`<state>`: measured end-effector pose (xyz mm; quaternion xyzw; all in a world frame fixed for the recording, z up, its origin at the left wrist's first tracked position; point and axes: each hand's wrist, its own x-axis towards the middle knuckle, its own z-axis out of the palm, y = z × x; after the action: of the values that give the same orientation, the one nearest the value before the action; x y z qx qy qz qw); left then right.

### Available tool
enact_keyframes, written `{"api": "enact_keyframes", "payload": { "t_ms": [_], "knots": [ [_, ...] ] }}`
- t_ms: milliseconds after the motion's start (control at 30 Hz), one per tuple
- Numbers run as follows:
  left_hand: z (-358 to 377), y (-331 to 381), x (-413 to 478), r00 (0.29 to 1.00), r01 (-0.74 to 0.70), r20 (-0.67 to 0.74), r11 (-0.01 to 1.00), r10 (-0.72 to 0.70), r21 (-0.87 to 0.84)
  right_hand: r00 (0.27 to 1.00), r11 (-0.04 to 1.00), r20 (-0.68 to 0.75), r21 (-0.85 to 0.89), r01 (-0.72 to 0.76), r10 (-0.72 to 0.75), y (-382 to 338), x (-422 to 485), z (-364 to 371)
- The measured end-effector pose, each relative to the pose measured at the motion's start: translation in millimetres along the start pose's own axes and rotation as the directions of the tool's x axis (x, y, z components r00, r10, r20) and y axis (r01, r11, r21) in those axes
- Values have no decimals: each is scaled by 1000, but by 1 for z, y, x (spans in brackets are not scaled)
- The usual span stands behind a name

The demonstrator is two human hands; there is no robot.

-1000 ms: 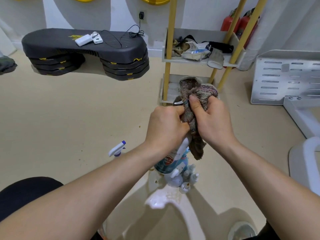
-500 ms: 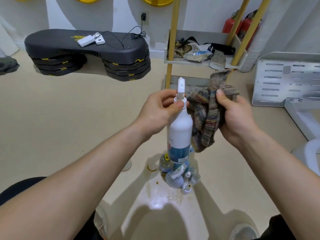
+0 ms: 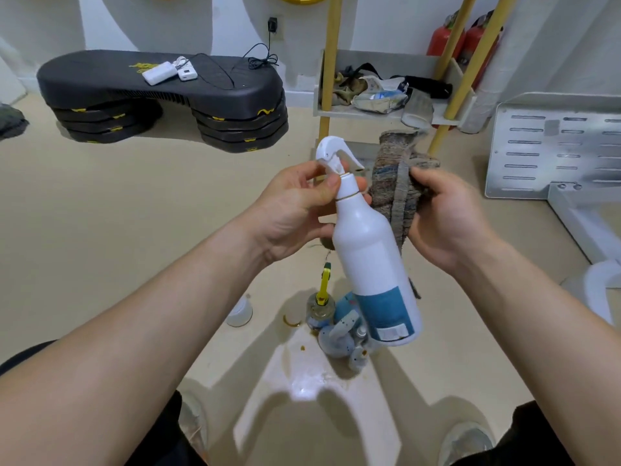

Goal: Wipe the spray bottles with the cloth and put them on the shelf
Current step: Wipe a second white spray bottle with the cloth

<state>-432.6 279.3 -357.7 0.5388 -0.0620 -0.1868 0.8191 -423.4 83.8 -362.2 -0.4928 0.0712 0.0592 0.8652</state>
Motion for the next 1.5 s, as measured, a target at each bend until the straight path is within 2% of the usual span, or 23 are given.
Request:
{"api": "enact_keyframes", "payload": {
  "t_ms": [67,233,400,567,600,733,800,867,1067,1233,1400,1500],
  "knots": [
    [3,1,0,1000,-2,-6,1000,2,18,996,989,12,-121,84,-83,0,0,-1],
    [10,3,-1,1000,-7,-15,997,9,71,967,874,206,-430,227,-150,-1,-5,1],
    [11,2,-4,999,29,17,996,-31,89,910,727,327,-555,403,-255,-1,-1,0],
    [13,-2,-5,995,71,61,982,-82,176,881,651,329,-594,474,-340,-7,-1,1],
    [13,-3,-4,995,68,59,978,-81,197,869,594,334,-635,494,-365,-6,-1,0],
    [10,-7,-3,993,71,68,963,-92,260,759,182,385,-820,542,-524,-3,-1,-4],
    [9,-8,-3,993,74,66,964,-94,255,732,100,415,-832,545,-541,-5,-2,-4],
    [11,-9,-2,995,71,50,967,-86,243,740,79,417,-843,532,-528,-6,-3,-2],
    [10,-12,-1,999,39,-19,975,-36,220,805,210,326,-855,475,-495,-4,0,3],
    [9,-10,1,999,14,-43,975,-5,221,803,221,291,-862,456,-521,-2,1,-1],
    [9,-5,-1,999,15,-33,980,-9,196,683,0,408,-858,513,-606,6,-1,-9],
    [9,-5,-2,1000,31,-13,982,-29,187,647,-88,459,-849,520,-609,6,-1,-10]
  ]
}}
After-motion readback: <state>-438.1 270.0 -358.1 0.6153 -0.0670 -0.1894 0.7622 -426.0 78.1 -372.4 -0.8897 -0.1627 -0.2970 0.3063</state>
